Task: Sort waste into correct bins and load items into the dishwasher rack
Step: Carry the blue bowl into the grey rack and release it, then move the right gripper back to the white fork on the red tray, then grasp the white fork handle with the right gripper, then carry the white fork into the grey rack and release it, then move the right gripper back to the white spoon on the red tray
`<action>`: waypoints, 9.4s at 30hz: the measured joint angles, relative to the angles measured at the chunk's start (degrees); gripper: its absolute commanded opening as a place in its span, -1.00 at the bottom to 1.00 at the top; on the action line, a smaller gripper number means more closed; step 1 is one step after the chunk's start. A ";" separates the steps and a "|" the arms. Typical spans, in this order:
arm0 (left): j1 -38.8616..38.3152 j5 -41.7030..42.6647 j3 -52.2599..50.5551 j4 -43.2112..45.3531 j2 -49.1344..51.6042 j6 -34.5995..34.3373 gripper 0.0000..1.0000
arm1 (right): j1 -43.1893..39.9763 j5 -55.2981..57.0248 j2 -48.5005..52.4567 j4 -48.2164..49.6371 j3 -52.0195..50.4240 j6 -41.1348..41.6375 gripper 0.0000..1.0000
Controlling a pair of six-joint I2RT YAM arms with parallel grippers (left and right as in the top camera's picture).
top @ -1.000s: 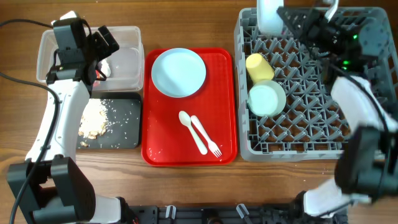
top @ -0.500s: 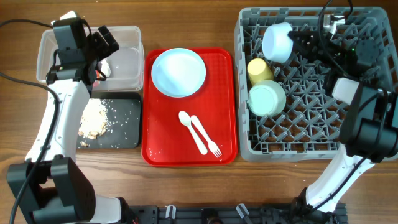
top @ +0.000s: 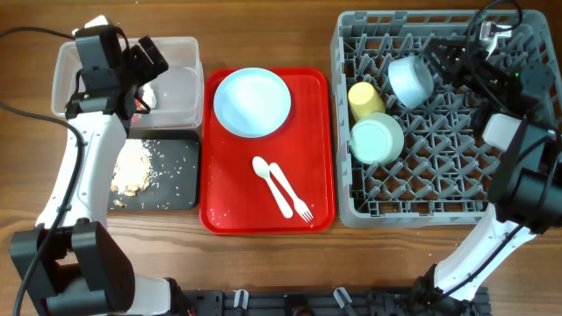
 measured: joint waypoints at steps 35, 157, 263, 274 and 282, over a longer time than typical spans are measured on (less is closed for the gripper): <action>0.00 0.02 0.00 -0.02 0.00 -0.02 1.00 | 22.82 31.28 -5.68 -88.87 31.63 -43.12 0.13; 0.00 0.00 0.00 -0.02 0.00 0.00 1.00 | 66.79 73.61 -25.33 -116.02 -5.38 -62.29 -0.25; 0.00 0.00 0.00 0.00 0.00 0.00 1.00 | 70.66 79.52 -11.10 -95.97 10.75 -69.81 -0.04; 0.00 0.00 0.00 0.00 0.00 0.00 1.00 | 70.66 79.76 -10.29 -95.97 10.71 -69.81 0.04; 0.00 0.00 0.00 0.00 0.00 0.00 1.00 | 70.66 79.78 -10.27 -95.97 10.71 -69.81 0.05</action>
